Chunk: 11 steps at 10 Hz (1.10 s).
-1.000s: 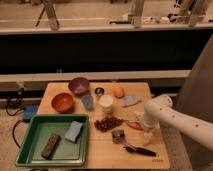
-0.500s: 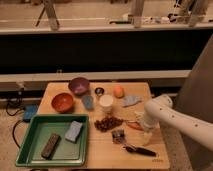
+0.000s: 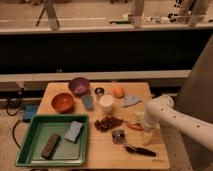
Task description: Place pepper in table surface
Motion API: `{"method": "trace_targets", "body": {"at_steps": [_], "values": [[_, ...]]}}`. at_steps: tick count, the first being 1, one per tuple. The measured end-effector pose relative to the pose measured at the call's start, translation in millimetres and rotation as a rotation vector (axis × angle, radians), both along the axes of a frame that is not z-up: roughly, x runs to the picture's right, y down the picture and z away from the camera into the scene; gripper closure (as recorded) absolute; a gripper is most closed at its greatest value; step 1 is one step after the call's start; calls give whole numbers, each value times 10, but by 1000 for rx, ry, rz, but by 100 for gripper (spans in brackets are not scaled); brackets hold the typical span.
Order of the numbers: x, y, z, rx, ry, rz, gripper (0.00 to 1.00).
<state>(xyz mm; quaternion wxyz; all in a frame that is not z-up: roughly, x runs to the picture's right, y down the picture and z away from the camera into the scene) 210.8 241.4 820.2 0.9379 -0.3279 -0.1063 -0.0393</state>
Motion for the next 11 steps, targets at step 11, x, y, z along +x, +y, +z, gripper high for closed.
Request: {"method": "trace_targets", "body": {"at_steps": [11], "values": [[-5, -135, -85, -15, -22, -13, 20]]}}
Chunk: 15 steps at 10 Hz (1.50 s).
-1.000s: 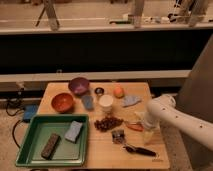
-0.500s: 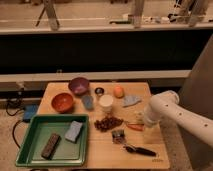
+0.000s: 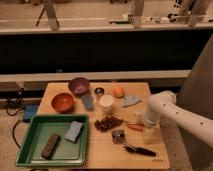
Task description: Place pepper in table surface
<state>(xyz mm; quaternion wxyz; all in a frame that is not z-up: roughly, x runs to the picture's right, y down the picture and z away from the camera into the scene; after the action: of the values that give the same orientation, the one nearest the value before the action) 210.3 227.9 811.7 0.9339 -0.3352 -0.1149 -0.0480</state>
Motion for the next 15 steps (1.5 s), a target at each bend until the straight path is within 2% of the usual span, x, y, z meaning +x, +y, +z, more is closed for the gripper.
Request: {"method": "trace_targets", "body": {"at_steps": [13, 14, 15], "values": [[213, 254, -66, -64, -41, 10, 20], [200, 273, -71, -66, -44, 6, 22], [198, 278, -70, -65, -41, 10, 30]]}}
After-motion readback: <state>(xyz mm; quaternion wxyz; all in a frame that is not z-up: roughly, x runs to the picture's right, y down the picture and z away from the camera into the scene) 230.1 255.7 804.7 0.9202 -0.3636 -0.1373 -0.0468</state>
